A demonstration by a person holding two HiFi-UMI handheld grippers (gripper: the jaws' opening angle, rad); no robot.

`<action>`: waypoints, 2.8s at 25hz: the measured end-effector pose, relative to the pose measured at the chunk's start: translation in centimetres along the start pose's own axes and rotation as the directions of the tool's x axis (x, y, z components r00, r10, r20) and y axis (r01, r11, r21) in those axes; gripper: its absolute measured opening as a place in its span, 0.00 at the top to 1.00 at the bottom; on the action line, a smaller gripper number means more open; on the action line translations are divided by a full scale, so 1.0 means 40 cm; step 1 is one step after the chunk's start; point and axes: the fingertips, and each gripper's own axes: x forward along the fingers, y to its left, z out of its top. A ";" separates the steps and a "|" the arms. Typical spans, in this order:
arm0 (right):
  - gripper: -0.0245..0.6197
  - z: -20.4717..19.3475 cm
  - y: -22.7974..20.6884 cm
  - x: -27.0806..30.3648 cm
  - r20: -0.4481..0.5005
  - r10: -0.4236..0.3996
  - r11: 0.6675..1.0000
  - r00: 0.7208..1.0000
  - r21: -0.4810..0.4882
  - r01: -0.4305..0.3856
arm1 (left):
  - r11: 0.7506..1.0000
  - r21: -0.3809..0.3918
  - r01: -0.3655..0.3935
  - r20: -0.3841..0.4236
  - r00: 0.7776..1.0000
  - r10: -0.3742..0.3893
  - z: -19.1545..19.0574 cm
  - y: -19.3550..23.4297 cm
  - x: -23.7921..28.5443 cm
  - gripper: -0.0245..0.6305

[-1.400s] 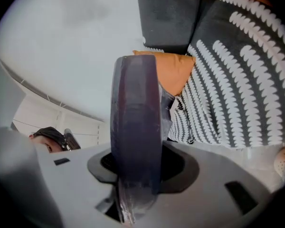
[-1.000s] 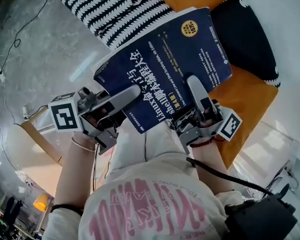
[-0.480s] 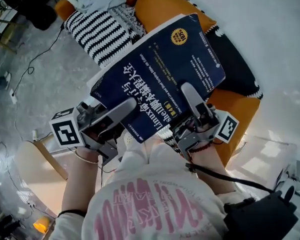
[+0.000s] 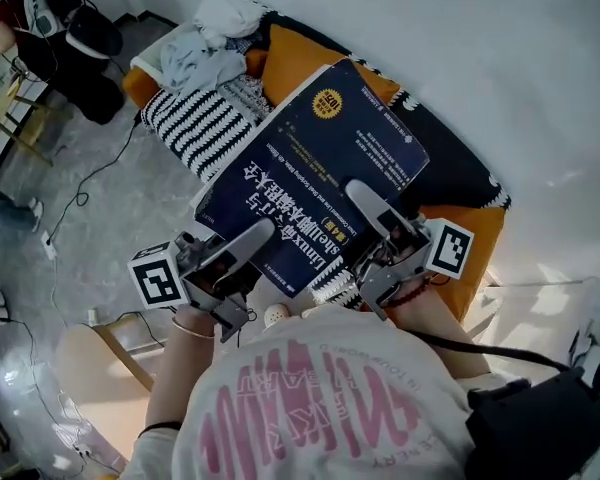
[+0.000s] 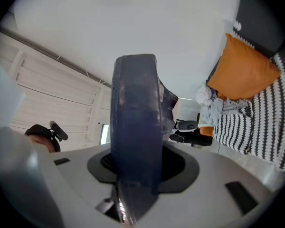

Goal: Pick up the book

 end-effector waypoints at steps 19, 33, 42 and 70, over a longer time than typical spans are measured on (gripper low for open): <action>0.67 0.001 0.108 0.007 -0.036 0.190 0.955 0.981 -0.226 -0.193 | 0.937 0.305 0.168 -0.109 0.984 -0.140 0.019 -0.077 0.023 0.68; 0.68 0.000 0.146 0.009 -0.069 0.208 0.927 0.976 -0.304 -0.219 | 0.908 0.352 0.228 -0.098 0.973 -0.207 0.023 -0.105 0.027 0.68; 0.68 0.005 0.141 0.009 -0.084 0.210 0.927 0.974 -0.301 -0.225 | 0.903 0.369 0.220 -0.090 0.975 -0.201 0.025 -0.109 0.029 0.68; 0.68 0.006 0.137 0.007 -0.101 0.223 0.914 0.970 -0.323 -0.244 | 0.873 0.433 0.226 -0.109 0.974 -0.199 0.029 -0.117 0.028 0.67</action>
